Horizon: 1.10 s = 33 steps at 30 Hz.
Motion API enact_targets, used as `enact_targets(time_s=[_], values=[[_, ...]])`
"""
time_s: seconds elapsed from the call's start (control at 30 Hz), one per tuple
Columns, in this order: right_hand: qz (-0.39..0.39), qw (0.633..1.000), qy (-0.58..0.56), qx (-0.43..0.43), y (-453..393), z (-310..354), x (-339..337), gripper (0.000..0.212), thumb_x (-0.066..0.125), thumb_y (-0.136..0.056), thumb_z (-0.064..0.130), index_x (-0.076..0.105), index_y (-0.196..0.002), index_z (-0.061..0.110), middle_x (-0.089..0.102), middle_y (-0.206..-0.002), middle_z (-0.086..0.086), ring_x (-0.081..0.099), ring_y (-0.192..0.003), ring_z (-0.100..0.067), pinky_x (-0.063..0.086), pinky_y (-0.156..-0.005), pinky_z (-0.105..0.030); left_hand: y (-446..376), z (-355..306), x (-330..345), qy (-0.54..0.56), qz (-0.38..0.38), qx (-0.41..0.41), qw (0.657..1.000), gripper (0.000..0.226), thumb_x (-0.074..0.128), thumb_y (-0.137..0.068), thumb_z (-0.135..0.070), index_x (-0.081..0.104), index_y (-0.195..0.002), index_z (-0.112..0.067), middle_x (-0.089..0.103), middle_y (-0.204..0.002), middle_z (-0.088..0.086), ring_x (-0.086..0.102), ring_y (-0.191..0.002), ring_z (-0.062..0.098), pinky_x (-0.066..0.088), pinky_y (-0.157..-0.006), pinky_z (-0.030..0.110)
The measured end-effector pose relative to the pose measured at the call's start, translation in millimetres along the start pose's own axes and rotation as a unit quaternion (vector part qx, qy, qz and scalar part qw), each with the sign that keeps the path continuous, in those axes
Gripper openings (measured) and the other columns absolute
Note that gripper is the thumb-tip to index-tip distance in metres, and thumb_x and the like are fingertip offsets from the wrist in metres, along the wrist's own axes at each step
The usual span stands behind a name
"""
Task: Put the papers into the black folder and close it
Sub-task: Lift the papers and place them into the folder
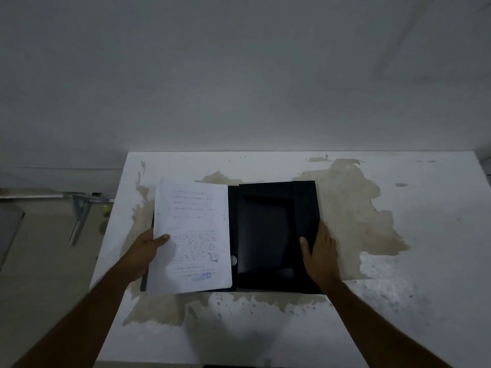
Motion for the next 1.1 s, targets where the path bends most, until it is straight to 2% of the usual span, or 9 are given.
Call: enact_targets(time_s=[0.23, 0.33, 0.4, 0.47, 0.53, 0.7, 0.9, 1.03, 1.1], values=[[-0.031, 0.999, 0.007, 0.012, -0.2, -5.4, 4.2, 0.066, 0.044, -0.101, 0.036, 0.020, -0.155, 0.007, 0.036, -0.155, -0.018, 0.037, -0.137, -0.039, 0.033, -0.113, -0.058, -25.5, 12.7, 29.5, 0.022, 0.044, -0.024, 0.999, 0.046, 0.057, -0.100, -0.016, 0.050, -0.146, -0.015, 0.063, -0.136, 0.006, 0.061, -0.120, 0.029, 0.048, -0.100, 0.045], [-0.035, 0.999, 0.000, 0.008, -0.5, -6.4, 5.2, 0.065, 0.044, -0.101, 0.036, 0.019, -0.155, 0.008, 0.036, -0.155, -0.018, 0.036, -0.137, -0.039, 0.032, -0.112, -0.059, -30.2, 16.6, 49.0, 0.016, 0.058, -0.041, 0.997, 0.044, 0.058, -0.099, -0.017, 0.053, -0.143, -0.015, 0.064, -0.136, 0.010, 0.061, -0.120, 0.034, 0.046, -0.106, 0.053], [-0.036, 0.999, -0.005, 0.005, -0.5, -6.6, 5.5, 0.065, 0.044, -0.101, 0.036, 0.019, -0.155, 0.009, 0.036, -0.155, -0.017, 0.035, -0.136, -0.038, 0.031, -0.113, -0.059, -32.0, 19.1, 66.7, 0.007, 0.073, -0.048, 0.996, 0.041, 0.058, -0.099, -0.018, 0.056, -0.140, -0.015, 0.066, -0.132, 0.010, 0.063, -0.118, 0.034, 0.047, -0.105, 0.056], [-0.039, 0.999, -0.007, 0.003, 0.0, -6.7, 5.8, 0.064, 0.044, -0.102, 0.035, 0.019, -0.155, 0.008, 0.036, -0.156, -0.017, 0.035, -0.137, -0.038, 0.029, -0.114, -0.058, -31.8, 18.4, 88.0, 0.025, 0.083, -0.052, 0.995, 0.039, 0.058, -0.099, -0.016, 0.057, -0.138, -0.014, 0.070, -0.123, 0.005, 0.068, -0.110, 0.027, 0.056, -0.093, 0.045], [-0.042, 0.999, -0.008, 0.005, 0.2, -7.2, 6.0, 0.064, 0.043, -0.102, 0.034, 0.019, -0.155, 0.008, 0.035, -0.156, -0.017, 0.035, -0.138, -0.038, 0.026, -0.115, -0.056, -31.7, 14.3, 112.1, 0.045, 0.093, -0.047, 0.994, 0.040, 0.057, -0.100, -0.013, 0.055, -0.140, -0.015, 0.071, -0.118, 0.000, 0.069, -0.104, 0.020, 0.057, -0.084, 0.034], [-0.044, 0.999, -0.016, 0.009, -0.5, -9.2, 7.8, 0.062, 0.044, -0.102, 0.033, 0.020, -0.155, 0.010, 0.037, -0.155, -0.016, 0.036, -0.136, -0.037, 0.028, -0.114, -0.058, -32.6, 7.0, 170.4, 0.043, 0.098, -0.046, 0.993, 0.044, 0.052, -0.102, -0.008, 0.048, -0.146, -0.008, 0.059, -0.139, 0.012, 0.059, -0.123, 0.031, 0.044, -0.109, 0.046], [-0.043, 0.999, -0.022, 0.013, -1.4, -9.3, 8.6, 0.061, 0.045, -0.101, 0.033, 0.020, -0.154, 0.015, 0.041, -0.152, -0.014, 0.040, -0.133, -0.035, 0.032, -0.112, -0.058, -29.1, 2.0, 225.2, 0.004, 0.106, -0.050, 0.993, 0.043, 0.052, -0.103, -0.015, 0.049, -0.145, -0.012, 0.060, -0.135, 0.007, 0.063, -0.107, 0.020, 0.050, -0.095, 0.036], [-0.043, 0.999, -0.028, 0.012, -0.8, -9.4, 8.1, 0.062, 0.044, -0.101, 0.035, 0.018, -0.154, 0.017, 0.041, -0.152, -0.012, 0.039, -0.133, -0.032, 0.031, -0.112, -0.056, -26.0, -1.4, 251.0, -0.042, 0.080, -0.059, 0.994, 0.043, 0.047, -0.103, -0.017, 0.046, -0.146, -0.011, 0.059, -0.139, 0.009, 0.060, -0.114, 0.026, 0.049, -0.100, 0.040], [-0.044, 0.999, -0.028, 0.012, -0.5, -9.2, 7.8, 0.062, 0.044, -0.101, 0.035, 0.018, -0.154, 0.016, 0.040, -0.152, -0.012, 0.039, -0.133, -0.032, 0.030, -0.112, -0.055, -22.5, -4.6, 255.8, -0.063, 0.054, -0.051, 0.995, 0.042, 0.047, -0.103, -0.018, 0.048, -0.144, -0.011, 0.060, -0.133, 0.005, 0.059, -0.100, 0.017, 0.048, -0.086, 0.030]])
Point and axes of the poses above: each hand's wrist, its own y-axis away from the middle knuckle, its own x-axis out of the palm, z = x × y, the point moved 8 cm from there along -y, towards the middle knuckle
